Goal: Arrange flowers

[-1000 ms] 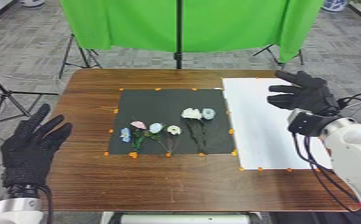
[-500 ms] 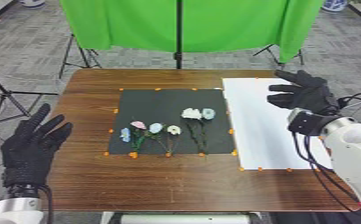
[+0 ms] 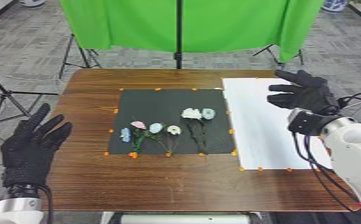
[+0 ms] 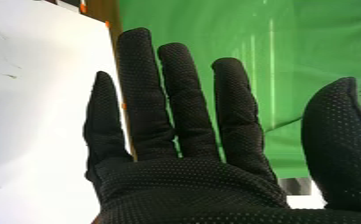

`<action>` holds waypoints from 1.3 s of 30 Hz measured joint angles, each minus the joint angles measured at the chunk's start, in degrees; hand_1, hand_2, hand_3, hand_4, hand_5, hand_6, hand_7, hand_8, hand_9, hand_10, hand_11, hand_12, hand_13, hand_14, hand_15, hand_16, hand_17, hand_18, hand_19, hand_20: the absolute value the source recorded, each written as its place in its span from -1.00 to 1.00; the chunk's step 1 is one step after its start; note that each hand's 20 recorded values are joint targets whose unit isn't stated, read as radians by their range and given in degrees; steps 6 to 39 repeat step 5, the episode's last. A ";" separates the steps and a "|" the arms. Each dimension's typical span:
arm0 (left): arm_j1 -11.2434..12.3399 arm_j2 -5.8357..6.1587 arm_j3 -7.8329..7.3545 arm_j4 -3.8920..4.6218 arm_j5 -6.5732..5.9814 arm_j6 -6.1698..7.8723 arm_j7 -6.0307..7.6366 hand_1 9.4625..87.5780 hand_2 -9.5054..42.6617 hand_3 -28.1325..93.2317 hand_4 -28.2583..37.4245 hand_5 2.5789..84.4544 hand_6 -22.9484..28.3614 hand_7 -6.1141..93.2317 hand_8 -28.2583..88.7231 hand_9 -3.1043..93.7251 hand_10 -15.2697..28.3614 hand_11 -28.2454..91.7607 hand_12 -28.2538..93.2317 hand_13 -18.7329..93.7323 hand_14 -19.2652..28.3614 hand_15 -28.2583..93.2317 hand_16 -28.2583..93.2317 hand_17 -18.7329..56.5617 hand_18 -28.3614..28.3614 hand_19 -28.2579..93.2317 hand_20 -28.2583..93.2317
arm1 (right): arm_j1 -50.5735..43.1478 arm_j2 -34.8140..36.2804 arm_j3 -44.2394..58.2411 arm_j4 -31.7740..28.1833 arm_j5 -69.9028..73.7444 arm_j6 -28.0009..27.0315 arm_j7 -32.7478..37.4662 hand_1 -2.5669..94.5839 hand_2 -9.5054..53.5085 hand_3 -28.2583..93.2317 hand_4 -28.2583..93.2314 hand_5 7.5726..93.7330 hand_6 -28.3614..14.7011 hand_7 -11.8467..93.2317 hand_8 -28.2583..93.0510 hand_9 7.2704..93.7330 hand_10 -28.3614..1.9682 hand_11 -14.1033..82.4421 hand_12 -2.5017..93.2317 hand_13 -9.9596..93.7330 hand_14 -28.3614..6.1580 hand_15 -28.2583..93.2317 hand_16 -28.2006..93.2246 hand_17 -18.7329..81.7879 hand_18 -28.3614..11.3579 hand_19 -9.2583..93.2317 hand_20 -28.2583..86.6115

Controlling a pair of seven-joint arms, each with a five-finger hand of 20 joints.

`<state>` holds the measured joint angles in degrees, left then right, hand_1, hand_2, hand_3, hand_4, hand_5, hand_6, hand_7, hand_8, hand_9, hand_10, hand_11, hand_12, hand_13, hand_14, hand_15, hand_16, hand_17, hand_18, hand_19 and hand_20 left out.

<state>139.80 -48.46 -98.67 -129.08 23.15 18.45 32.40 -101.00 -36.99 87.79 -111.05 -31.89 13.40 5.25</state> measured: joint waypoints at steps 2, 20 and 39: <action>0.00 0.01 0.00 0.00 0.00 0.00 0.07 -0.75 -0.39 0.74 -1.00 -0.26 0.16 -0.63 -0.66 -0.31 0.53 -0.10 -0.34 -0.27 0.89 0.34 -0.69 -0.75 0.81 0.34 -0.19 | -0.05 0.00 0.01 0.00 0.00 0.00 0.00 -0.69 -0.31 0.83 -1.00 -0.09 0.36 -0.46 -0.75 0.08 -0.23 -0.34 -0.67 0.05 -0.49 0.25 -0.36 -0.54 -0.88 0.23 -0.16; 0.01 0.01 -0.02 -0.01 0.00 -0.02 0.11 -0.75 -0.39 0.74 -1.00 -0.26 0.16 -0.63 -0.66 -0.31 0.53 -0.10 -0.34 -0.27 0.89 0.34 -0.68 -0.75 0.81 0.34 -0.19 | -0.12 0.00 0.04 -0.01 0.02 0.00 -0.01 -0.69 -0.31 0.83 -1.00 -0.09 0.37 -0.46 -0.75 0.08 -0.23 -0.33 -0.67 0.05 -0.50 0.25 -0.36 -0.54 -0.88 0.23 -0.16; 0.01 0.01 -0.02 -0.01 0.00 -0.02 0.11 -0.75 -0.39 0.74 -1.00 -0.26 0.16 -0.63 -0.66 -0.31 0.53 -0.10 -0.34 -0.27 0.89 0.34 -0.68 -0.75 0.81 0.34 -0.19 | -0.12 0.00 0.04 -0.01 0.02 0.00 -0.01 -0.69 -0.31 0.83 -1.00 -0.09 0.37 -0.46 -0.75 0.08 -0.23 -0.33 -0.67 0.05 -0.50 0.25 -0.36 -0.54 -0.88 0.23 -0.16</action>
